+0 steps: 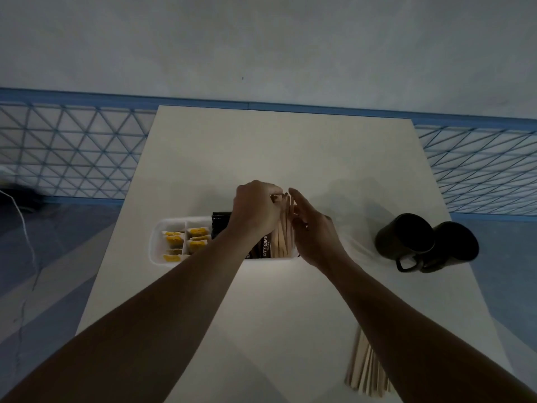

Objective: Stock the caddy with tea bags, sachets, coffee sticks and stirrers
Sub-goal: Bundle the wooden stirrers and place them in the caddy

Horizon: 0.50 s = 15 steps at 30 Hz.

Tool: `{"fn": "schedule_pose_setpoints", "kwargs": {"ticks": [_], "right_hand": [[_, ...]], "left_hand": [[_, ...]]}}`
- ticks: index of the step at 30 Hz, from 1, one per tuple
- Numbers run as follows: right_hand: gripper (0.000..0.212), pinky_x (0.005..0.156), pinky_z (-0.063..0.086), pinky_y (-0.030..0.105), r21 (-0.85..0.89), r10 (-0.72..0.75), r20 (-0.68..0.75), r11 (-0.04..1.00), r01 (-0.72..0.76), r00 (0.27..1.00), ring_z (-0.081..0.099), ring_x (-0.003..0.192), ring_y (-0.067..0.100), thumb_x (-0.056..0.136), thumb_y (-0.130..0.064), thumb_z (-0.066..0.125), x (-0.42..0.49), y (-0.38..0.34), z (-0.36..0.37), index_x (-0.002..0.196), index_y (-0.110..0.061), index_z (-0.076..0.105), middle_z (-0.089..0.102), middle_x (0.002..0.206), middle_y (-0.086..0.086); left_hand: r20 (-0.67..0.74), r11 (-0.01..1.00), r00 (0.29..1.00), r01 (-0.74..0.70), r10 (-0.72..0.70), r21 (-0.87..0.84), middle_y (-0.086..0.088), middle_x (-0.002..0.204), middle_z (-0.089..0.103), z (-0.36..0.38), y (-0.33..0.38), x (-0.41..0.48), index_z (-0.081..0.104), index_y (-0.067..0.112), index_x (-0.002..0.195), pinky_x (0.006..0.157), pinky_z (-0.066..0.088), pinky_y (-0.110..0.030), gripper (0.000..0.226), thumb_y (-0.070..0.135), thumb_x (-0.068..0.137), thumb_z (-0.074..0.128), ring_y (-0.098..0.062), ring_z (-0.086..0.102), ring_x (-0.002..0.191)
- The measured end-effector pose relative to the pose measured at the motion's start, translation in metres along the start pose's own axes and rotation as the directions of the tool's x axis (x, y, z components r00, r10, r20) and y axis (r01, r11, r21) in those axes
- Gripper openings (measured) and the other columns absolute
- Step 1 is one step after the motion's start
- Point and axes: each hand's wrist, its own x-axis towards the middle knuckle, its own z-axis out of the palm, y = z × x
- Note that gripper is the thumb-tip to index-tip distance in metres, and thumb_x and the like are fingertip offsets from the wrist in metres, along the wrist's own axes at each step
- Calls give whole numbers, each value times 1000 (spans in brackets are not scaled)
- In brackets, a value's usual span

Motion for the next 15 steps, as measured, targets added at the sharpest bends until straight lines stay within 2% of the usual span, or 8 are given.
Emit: {"fn": "schedule_pose_setpoints", "kwargs": {"ticks": [2,5,8,9,11,15], "right_hand": [[60,87,55,36,14,41,25,999,-42,999,65,111,28,103,-10,39,-1,1,-1,156,-33,24,67,125,12],[54,81,58,41,6,67,43,998,-67,997,67,97,25,105,-13,33,-4,4,-2,157,-26,23,68,123,8],[44,69,54,25,-5,60,33,998,-60,998,66,97,21,107,-15,32,-7,7,-5,150,-18,33,65,128,4],[41,71,52,21,-4,65,30,998,-65,997,65,102,21,107,-16,33,-10,7,-7,148,-17,37,64,131,5],[39,81,51,24,8,95,20,995,-95,995,63,110,22,106,-18,39,-16,11,-13,145,-16,44,62,132,8],[30,76,45,15,-49,95,-20,994,-96,995,63,109,19,104,-19,48,-34,26,-25,132,-13,58,64,129,7]], "left_hand": [[-1,997,999,35,-35,-70,-12,109,72,0,0,-1,68,15,122,91,56,-35,35,17,87,70,-23,71,93],[-23,994,999,42,-44,-97,-7,95,73,-1,1,-4,64,16,126,87,57,-37,44,21,84,75,-20,71,83],[-90,995,996,16,-25,-102,-1,88,72,-6,6,-10,62,17,127,85,58,-37,44,25,86,73,-16,70,78],[-113,994,993,6,-19,-109,-1,90,71,-8,9,-13,62,17,127,83,58,-36,43,26,86,72,-16,70,78],[-149,994,989,-10,-7,-111,-2,95,72,-11,16,-19,64,16,124,81,59,-34,38,29,88,70,-15,69,76],[-102,988,994,-46,31,-146,5,83,72,-10,30,-35,71,18,101,72,60,-31,14,26,91,64,-6,68,69]]}}
